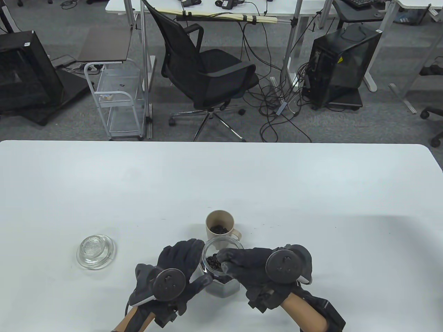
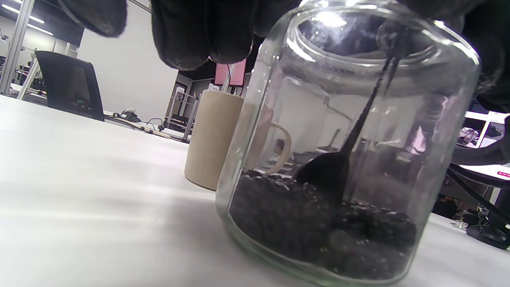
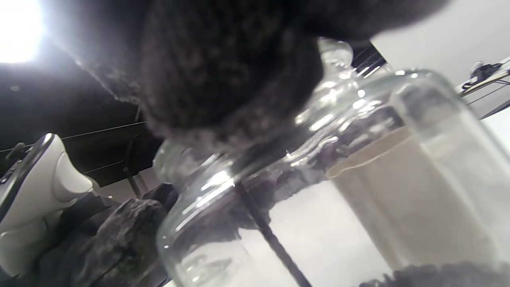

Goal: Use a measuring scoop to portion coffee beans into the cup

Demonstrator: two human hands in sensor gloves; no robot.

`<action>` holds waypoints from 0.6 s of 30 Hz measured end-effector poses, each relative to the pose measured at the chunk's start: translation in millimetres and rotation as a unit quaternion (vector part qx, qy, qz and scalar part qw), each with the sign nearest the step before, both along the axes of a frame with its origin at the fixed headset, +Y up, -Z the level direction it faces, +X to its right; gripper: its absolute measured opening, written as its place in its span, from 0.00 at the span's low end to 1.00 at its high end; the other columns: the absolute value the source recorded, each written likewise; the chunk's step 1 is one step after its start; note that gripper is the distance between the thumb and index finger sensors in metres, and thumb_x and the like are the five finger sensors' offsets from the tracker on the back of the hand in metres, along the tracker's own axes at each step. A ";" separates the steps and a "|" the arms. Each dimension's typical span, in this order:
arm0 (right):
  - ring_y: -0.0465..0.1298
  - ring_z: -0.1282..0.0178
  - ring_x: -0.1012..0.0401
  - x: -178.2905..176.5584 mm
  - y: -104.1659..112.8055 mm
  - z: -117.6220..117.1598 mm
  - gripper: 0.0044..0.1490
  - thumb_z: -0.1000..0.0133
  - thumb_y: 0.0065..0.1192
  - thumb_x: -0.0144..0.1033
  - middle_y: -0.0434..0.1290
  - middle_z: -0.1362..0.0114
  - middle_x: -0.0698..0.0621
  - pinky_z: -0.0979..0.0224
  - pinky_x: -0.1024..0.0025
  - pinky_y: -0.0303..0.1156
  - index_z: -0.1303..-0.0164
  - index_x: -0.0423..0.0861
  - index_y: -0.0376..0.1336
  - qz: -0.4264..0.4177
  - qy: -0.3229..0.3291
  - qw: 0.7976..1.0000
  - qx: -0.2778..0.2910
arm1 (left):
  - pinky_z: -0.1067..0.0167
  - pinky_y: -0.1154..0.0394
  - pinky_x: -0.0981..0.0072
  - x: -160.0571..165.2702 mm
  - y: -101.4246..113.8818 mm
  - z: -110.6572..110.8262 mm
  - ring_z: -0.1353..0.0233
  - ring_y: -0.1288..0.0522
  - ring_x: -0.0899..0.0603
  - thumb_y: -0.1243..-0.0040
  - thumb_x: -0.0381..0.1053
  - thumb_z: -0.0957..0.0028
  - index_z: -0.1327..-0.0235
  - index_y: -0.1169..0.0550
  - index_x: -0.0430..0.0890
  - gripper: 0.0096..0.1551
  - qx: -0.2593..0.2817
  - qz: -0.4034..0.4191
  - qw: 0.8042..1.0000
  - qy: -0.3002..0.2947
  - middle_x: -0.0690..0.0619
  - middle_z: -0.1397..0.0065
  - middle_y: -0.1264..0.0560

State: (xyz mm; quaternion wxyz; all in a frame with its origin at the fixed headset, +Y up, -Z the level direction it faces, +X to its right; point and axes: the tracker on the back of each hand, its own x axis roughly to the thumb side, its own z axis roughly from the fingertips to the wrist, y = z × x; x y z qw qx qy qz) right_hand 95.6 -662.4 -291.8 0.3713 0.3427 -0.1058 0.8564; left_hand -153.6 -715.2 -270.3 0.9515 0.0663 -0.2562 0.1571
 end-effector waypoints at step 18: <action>0.86 0.81 0.66 18.4 -19.8 -13.6 0.26 0.47 0.75 0.48 0.90 0.60 0.40 0.77 0.77 0.80 0.47 0.43 0.78 -0.115 -0.076 0.982 -0.128 | 0.26 0.40 0.27 0.0 0.1 -0.1 0.16 0.36 0.33 0.64 0.81 0.46 0.14 0.49 0.46 0.56 0.001 -0.001 1.000 0.000 0.44 0.11 0.42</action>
